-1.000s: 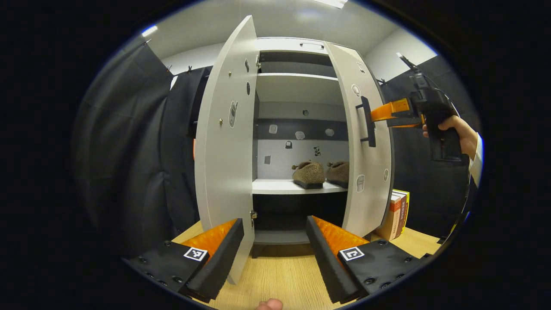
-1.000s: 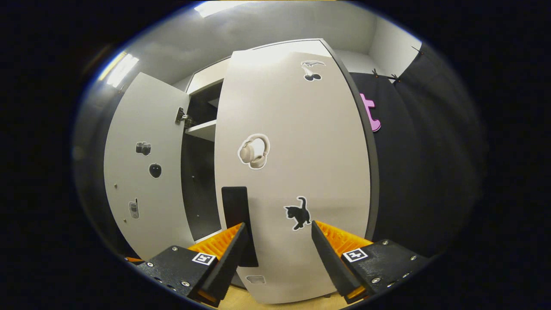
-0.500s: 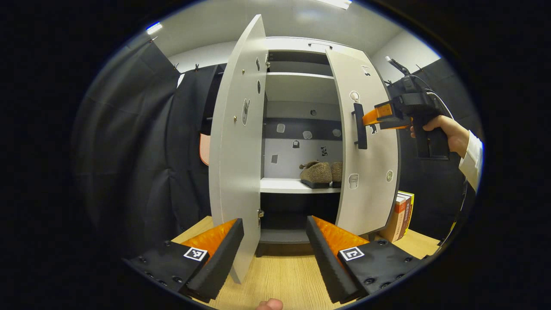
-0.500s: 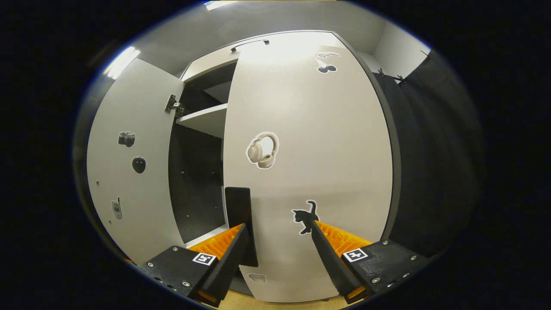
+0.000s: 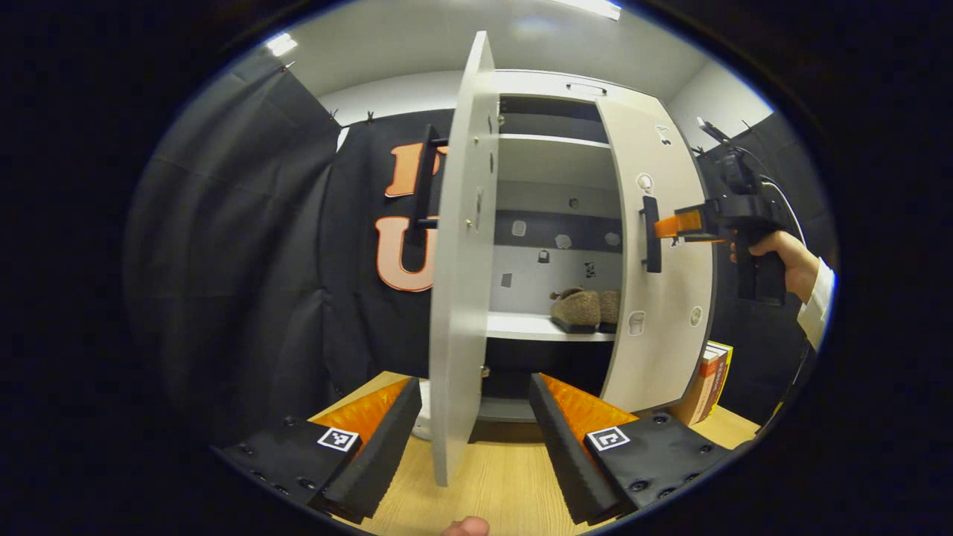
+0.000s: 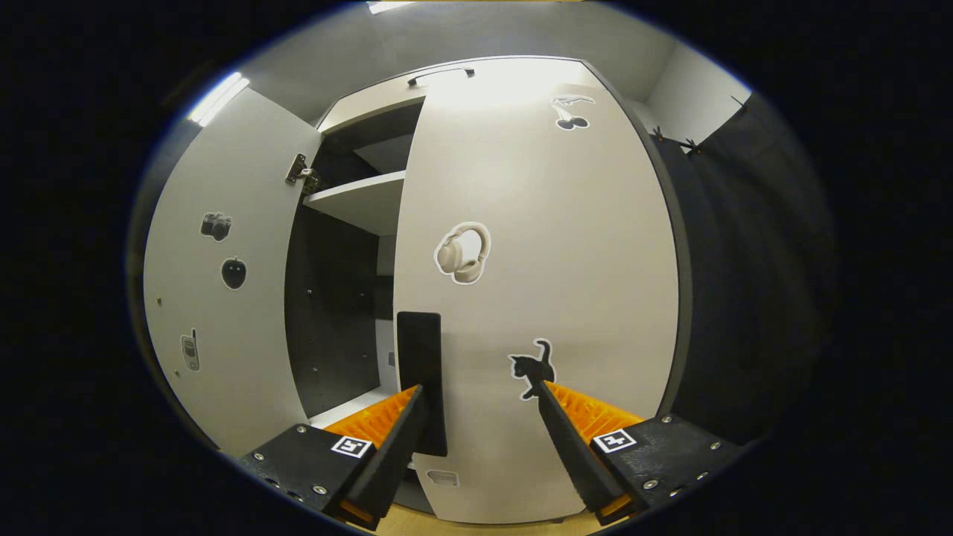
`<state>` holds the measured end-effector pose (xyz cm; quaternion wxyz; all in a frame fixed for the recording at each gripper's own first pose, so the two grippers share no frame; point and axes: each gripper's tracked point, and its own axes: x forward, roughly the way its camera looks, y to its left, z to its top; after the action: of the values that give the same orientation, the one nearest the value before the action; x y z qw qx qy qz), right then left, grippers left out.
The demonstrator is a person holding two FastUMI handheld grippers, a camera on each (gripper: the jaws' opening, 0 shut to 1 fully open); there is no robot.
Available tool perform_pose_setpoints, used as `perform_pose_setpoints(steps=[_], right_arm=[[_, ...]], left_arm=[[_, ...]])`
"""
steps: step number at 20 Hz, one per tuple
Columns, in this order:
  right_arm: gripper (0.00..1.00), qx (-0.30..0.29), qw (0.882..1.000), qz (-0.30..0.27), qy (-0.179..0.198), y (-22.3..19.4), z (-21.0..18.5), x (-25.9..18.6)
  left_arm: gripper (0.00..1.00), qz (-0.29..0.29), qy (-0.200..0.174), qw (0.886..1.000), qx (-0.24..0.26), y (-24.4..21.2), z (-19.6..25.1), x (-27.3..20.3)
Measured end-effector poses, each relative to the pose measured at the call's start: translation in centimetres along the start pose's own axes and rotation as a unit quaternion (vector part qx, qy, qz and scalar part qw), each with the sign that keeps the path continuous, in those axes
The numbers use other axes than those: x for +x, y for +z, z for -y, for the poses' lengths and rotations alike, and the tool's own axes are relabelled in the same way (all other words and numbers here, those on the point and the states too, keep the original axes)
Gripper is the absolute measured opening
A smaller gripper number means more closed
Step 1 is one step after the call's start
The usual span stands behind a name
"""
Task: Grab one shoe with the right hand and put it into the shoe cabinet, grab the other shoe with the left hand and put it into the shoe cabinet; then close the right door with the right hand and the left door with the left hand.
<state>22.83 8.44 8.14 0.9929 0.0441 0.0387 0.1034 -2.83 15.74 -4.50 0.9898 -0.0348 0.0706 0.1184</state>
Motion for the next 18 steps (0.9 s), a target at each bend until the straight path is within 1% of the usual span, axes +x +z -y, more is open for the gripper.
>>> perform_pose_setpoints(steps=[4,5,6,7,8,9,11,12,13,15,17,18], right_arm=[[0.92,0.002,1.0,0.009,-0.005,-0.2,1.1,-3.4],[0.92,-0.001,1.0,0.014,-0.01,-0.1,1.5,-4.3],[0.92,-0.004,1.0,0.018,-0.014,0.0,1.9,-5.1],[0.92,-0.005,1.0,0.02,-0.017,-0.1,2.2,-6.1],[0.92,-0.006,1.0,0.02,-0.019,-0.1,2.4,-7.0],[0.92,-0.007,1.0,0.021,-0.021,-0.3,2.6,-7.8],[0.92,-0.008,0.999,0.023,-0.03,-0.7,3.1,-9.5],[0.92,-0.009,0.999,0.022,-0.035,-1.1,3.3,-10.4],[0.92,-0.01,0.999,0.018,-0.04,-1.6,3.6,-11.1],[0.92,-0.006,0.999,0.008,-0.046,-2.8,3.9,-12.3],[0.92,0.005,0.999,0.001,-0.047,-3.8,4.0,-13.3],[0.92,0.008,0.999,-0.001,-0.049,-4.2,4.1,-13.7]], left_arm=[[0.95,0.007,0.061,0.998,0.004,3.0,-5.7,0.0],[0.99,0.007,0.078,0.997,0.007,3.7,-7.3,0.2],[0.99,0.011,0.093,0.996,0.008,4.5,-8.7,0.7],[0.92,0.016,0.103,0.995,0.009,5.5,-9.9,1.1],[0.96,0.018,0.111,0.994,0.012,6.6,-11.0,1.8],[0.95,0.022,0.115,0.993,0.014,7.6,-11.8,2.3],[0.96,0.031,0.111,0.993,0.012,9.7,-12.3,3.7],[0.99,0.038,0.106,0.994,0.012,10.7,-12.3,4.4],[0.95,0.046,0.101,0.994,0.016,11.8,-12.1,5.1],[0.95,0.064,0.098,0.993,0.03,13.6,-11.9,6.5],[0.92,0.079,0.088,0.993,0.027,14.8,-11.2,7.8],[0.92,0.079,0.079,0.994,0.021,14.9,-10.6,8.4]])
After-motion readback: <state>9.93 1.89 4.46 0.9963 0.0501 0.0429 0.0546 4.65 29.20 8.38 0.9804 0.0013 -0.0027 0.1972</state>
